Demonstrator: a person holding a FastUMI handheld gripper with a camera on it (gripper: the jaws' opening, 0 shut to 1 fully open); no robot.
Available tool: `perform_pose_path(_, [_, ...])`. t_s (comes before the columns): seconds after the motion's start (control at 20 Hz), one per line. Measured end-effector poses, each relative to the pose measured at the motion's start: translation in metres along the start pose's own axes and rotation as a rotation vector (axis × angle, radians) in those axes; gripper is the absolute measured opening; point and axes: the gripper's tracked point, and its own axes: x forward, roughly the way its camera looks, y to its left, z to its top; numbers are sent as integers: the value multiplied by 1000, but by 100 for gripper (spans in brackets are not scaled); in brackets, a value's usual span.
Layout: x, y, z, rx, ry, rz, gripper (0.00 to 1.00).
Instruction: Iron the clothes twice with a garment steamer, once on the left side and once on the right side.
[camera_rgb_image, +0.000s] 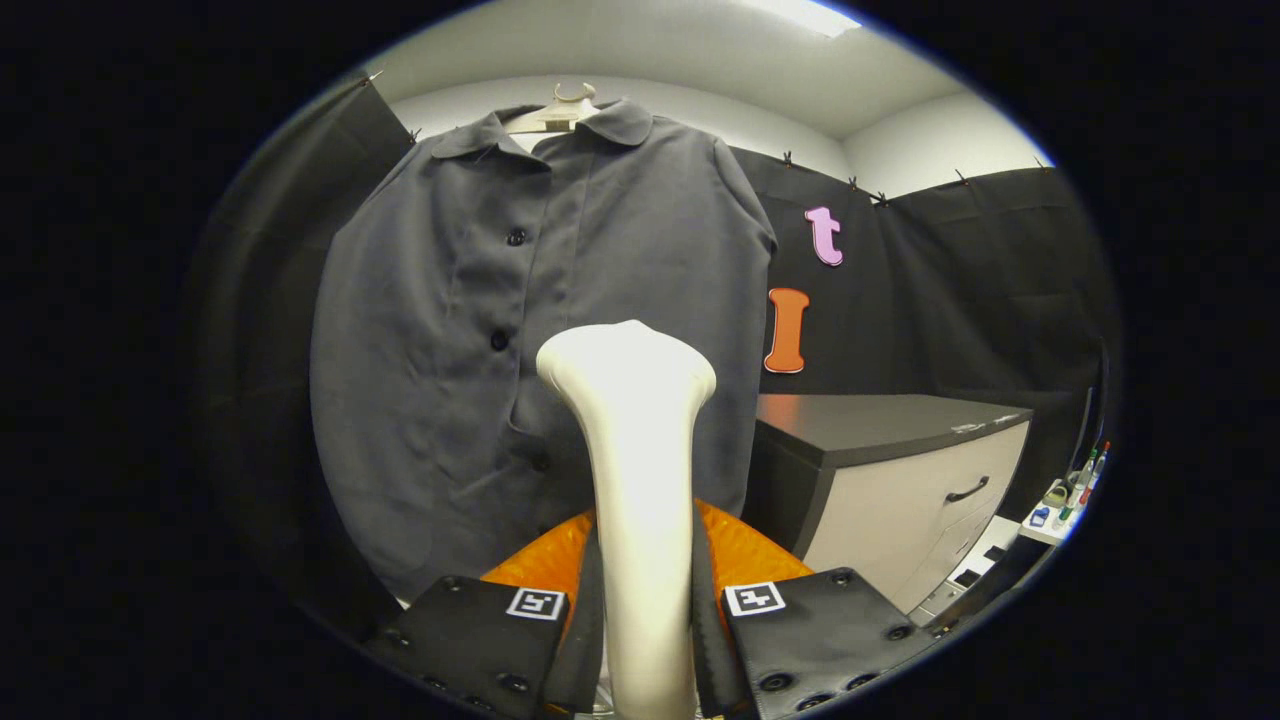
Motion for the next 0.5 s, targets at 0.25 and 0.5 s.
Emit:
perform_pose_path(0.25, [1,1,20,-7,-41,7,44])
perform_pose_path(0.5, [5,5,48,-12,-89,18,44])
